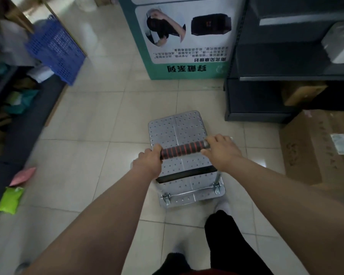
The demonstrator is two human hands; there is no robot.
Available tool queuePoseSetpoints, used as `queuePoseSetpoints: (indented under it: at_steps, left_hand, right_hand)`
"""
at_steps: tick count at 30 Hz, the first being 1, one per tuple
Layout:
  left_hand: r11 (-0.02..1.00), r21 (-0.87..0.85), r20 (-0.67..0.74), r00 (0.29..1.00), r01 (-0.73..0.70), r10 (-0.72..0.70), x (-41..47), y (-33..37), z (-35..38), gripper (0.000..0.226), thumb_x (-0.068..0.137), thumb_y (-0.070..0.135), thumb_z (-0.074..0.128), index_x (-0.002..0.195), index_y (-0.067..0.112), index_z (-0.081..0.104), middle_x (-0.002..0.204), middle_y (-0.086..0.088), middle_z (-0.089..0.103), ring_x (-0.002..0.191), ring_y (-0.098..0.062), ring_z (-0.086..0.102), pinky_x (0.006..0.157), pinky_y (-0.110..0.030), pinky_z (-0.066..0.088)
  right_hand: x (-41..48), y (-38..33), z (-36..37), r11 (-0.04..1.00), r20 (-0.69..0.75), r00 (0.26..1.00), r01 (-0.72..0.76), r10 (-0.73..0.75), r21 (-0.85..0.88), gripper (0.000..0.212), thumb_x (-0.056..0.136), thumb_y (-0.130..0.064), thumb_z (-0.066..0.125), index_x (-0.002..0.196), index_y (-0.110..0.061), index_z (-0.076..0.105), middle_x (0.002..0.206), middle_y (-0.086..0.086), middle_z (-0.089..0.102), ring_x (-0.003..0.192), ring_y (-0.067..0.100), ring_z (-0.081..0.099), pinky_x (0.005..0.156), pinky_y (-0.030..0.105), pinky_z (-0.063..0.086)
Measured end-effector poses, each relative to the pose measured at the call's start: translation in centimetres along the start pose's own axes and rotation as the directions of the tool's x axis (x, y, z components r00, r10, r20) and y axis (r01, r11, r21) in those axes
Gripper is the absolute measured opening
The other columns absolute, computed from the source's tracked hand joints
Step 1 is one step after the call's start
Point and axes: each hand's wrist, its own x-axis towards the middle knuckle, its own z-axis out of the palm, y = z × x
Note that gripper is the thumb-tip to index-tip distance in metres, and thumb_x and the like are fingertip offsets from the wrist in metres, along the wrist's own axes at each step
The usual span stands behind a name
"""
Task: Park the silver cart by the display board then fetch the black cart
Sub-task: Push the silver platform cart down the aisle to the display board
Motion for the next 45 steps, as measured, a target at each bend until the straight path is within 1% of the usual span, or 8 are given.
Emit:
queuePoseSetpoints:
  at_steps: [8,12,18,23,32,37,40,45]
  left_hand:
    - [0.994,-0.021,-0.003,0.994,0.111,-0.111,8.3,3.3,-5.0,0.030,0.095,0.019,0.048,0.124,0.017,0.038,0.118,-0.019,0.051,0.107,-0.039,0.050,0.091,-0.051,0.045]
    - [0.993,-0.026,-0.020,0.993,0.112,-0.112,12.2,4.3,-7.0,0.029,0.095,0.020,0.049,0.122,0.018,0.038,0.116,-0.017,0.052,0.106,-0.037,0.052,0.089,-0.050,0.046]
    - [0.994,-0.044,-0.050,0.994,0.098,-0.100,19.6,4.1,-10.6,0.027,0.095,0.021,0.049,0.118,0.019,0.037,0.113,-0.015,0.052,0.103,-0.034,0.050,0.085,-0.047,0.046]
    - [0.998,-0.053,0.018,0.999,0.045,-0.044,25.4,3.1,-14.3,0.027,0.095,0.027,0.049,0.118,0.019,0.036,0.109,-0.014,0.053,0.098,-0.030,0.048,0.086,-0.050,0.047]
    - [1.000,-0.007,0.090,0.996,-0.009,0.010,30.0,2.9,-17.6,0.024,0.095,0.028,0.050,0.112,0.016,0.036,0.091,-0.008,0.051,0.083,-0.028,0.049,0.076,-0.042,0.046]
    - [0.999,-0.033,0.103,0.995,0.011,-0.008,30.5,3.2,-18.0,0.025,0.094,0.027,0.051,0.112,0.017,0.039,0.100,-0.013,0.059,0.082,-0.028,0.050,0.070,-0.037,0.041]
    - [0.993,-0.114,0.094,0.995,0.043,-0.032,30.2,3.2,-17.7,0.032,0.092,0.028,0.052,0.121,0.020,0.040,0.109,-0.015,0.057,0.088,-0.028,0.049,0.075,-0.038,0.042]
    - [0.971,-0.208,0.031,0.993,0.114,-0.110,28.7,3.3,-17.6,0.062,0.090,0.032,0.057,0.144,0.029,0.027,0.130,-0.014,0.049,0.116,-0.034,0.046,0.096,-0.046,0.042]
  right_hand:
    - [10.6,2.2,-5.8,0.988,0.082,0.990,0.120,-0.112,-0.099,0.039,0.093,-0.048,0.039,0.121,-0.021,0.043,0.123,0.010,0.049,0.115,0.027,0.044,0.102,0.044,0.036]
    - [15.4,3.0,-7.9,0.986,0.096,0.988,0.130,-0.121,-0.099,0.039,0.092,-0.047,0.042,0.122,-0.020,0.043,0.122,0.010,0.048,0.115,0.028,0.043,0.104,0.047,0.035]
    - [23.7,2.7,-10.1,0.995,0.046,0.994,0.098,-0.097,-0.021,0.037,0.093,-0.044,0.042,0.124,-0.023,0.042,0.125,0.007,0.045,0.119,0.025,0.039,0.096,0.042,0.038]
    - [30.1,1.8,-12.0,0.997,0.027,0.997,0.075,-0.075,-0.004,0.037,0.093,-0.040,0.044,0.126,-0.025,0.041,0.128,0.005,0.043,0.121,0.023,0.036,0.098,0.041,0.036]
    - [35.4,1.2,-14.2,0.996,0.090,0.993,0.082,-0.080,-0.023,0.039,0.093,-0.037,0.047,0.129,-0.023,0.040,0.132,0.008,0.040,0.127,0.025,0.033,0.107,0.044,0.033]
    - [36.2,1.3,-15.0,0.994,0.127,0.989,0.089,-0.080,-0.068,0.037,0.093,-0.041,0.044,0.127,-0.027,0.040,0.128,0.008,0.041,0.119,0.027,0.042,0.099,0.042,0.038]
    - [36.0,1.5,-15.2,0.986,0.125,0.987,0.114,-0.099,-0.119,0.035,0.093,-0.041,0.040,0.125,-0.026,0.041,0.129,0.008,0.043,0.120,0.026,0.041,0.096,0.042,0.038]
    - [35.3,0.9,-15.8,0.960,0.124,0.978,0.190,-0.167,-0.204,0.037,0.092,-0.034,0.042,0.126,-0.020,0.042,0.127,0.010,0.047,0.119,0.028,0.042,0.102,0.046,0.035]
